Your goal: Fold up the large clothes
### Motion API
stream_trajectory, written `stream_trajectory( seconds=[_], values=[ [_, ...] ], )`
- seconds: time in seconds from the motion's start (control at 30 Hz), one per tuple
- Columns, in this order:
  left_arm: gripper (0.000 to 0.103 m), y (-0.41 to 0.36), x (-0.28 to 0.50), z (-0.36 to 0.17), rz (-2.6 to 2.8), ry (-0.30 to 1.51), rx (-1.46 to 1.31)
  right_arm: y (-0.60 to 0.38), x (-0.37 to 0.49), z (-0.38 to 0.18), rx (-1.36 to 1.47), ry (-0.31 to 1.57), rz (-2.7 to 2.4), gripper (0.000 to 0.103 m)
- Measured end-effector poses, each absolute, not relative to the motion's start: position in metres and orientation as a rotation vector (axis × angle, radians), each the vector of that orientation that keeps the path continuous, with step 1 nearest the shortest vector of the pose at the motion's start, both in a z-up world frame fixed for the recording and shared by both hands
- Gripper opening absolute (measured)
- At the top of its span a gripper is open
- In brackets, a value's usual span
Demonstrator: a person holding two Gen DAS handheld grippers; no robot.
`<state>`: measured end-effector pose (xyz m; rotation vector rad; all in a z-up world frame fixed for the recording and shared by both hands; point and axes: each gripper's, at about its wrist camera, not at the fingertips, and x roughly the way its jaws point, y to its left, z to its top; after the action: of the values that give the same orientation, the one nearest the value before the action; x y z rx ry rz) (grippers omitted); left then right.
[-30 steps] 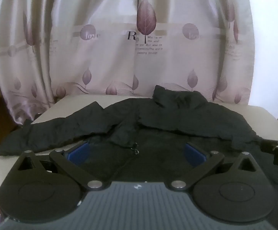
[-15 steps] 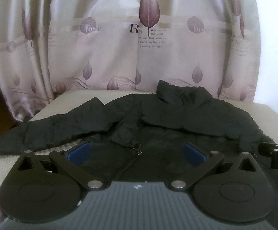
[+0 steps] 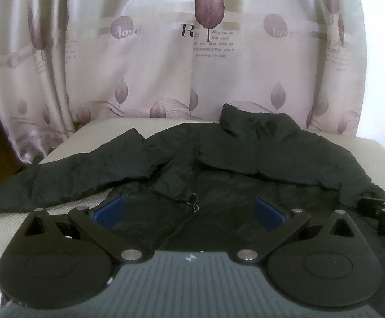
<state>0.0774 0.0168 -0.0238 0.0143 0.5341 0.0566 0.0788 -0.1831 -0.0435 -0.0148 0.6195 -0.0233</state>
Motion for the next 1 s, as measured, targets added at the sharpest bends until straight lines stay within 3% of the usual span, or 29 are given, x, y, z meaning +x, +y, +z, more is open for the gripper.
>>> stream_trajectory(
  seconds=[1.0],
  values=[
    [0.103, 0.028, 0.096, -0.039, 0.058, 0.574, 0.012, -0.159, 0.112, -0.053, -0.083, 0.66, 0.013, 0.103]
  ],
)
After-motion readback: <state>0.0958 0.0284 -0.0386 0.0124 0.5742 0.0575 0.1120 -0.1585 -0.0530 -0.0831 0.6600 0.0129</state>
